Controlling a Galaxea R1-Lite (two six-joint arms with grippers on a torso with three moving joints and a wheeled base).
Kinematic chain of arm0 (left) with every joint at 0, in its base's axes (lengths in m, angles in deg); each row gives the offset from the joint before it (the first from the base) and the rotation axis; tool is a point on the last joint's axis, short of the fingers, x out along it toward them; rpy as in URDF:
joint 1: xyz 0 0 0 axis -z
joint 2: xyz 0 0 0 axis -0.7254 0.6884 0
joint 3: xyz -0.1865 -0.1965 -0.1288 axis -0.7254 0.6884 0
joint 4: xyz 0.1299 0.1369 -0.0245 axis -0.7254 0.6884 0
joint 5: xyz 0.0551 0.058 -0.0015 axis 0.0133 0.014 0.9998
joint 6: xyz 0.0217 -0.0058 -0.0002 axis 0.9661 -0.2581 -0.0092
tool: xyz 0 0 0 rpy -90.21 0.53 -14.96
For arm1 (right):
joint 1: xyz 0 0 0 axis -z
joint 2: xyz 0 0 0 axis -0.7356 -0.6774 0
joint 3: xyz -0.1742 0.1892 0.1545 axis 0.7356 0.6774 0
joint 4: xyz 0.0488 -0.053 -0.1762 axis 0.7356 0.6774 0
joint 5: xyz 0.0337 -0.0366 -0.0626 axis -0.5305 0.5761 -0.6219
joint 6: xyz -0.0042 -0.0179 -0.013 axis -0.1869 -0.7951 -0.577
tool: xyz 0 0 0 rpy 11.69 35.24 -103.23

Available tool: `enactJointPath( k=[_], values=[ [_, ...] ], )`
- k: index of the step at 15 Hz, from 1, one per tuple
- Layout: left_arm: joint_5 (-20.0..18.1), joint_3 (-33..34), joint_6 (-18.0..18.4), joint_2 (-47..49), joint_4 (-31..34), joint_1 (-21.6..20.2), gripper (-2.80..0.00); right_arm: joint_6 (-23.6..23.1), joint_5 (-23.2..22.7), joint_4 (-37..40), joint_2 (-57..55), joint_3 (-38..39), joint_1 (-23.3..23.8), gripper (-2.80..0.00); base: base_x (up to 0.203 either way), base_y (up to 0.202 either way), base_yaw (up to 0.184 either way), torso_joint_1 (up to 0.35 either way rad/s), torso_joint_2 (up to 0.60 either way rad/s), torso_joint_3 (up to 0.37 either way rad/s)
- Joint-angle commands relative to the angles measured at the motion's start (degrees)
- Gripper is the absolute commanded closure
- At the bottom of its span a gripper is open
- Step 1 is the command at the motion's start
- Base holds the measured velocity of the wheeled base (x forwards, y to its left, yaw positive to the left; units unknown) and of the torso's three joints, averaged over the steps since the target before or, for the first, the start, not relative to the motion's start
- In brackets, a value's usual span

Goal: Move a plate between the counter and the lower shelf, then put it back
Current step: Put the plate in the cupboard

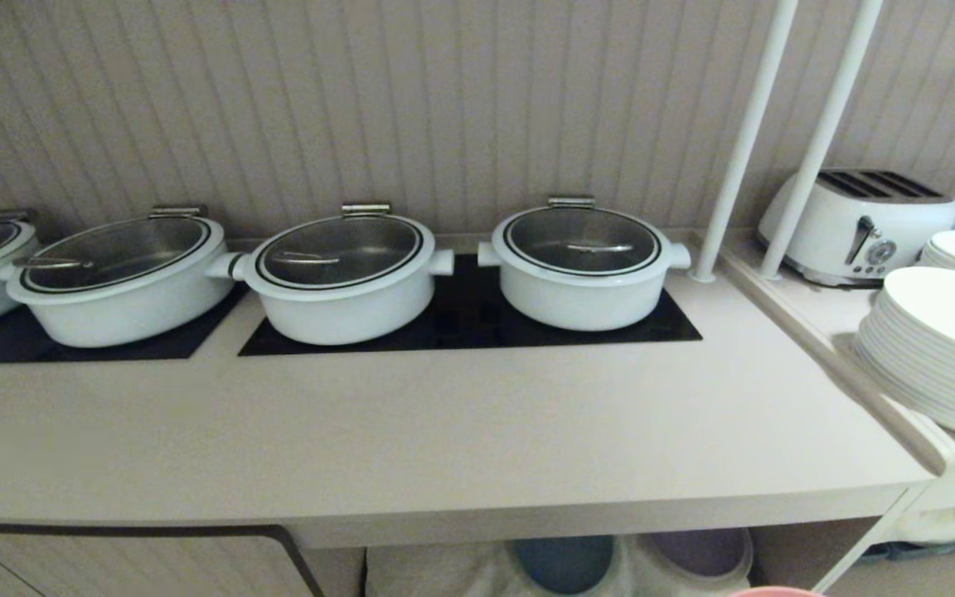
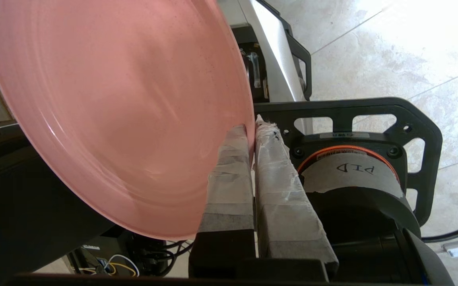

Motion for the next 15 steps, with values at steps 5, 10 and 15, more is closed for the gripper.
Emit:
enactJointPath(
  k=[5, 10, 15],
  values=[
    [0.0, 0.0, 0.0, -0.02, -0.02, 0.0, 0.0, 0.45, -0.11, 0.03, -0.77, 0.16, -0.05, 0.0, 0.0, 0.0, 0.0, 0.0, 0.0, 0.0],
    [0.0, 0.0, -0.08, -0.02, -0.02, 0.0, 0.0, 0.36, -0.85, 0.02, -1.47, 0.16, -0.05, 0.0, 0.0, 0.0, 0.0, 0.0, 0.0, 0.0],
    [0.0, 0.0, 0.0, -0.02, -0.02, 0.0, 0.0, 0.28, -1.12, 0.12, -1.56, 0.07, -0.05, 0.0, 0.0, 0.0, 0.0, 0.0, 0.0, 0.0]
  ],
)
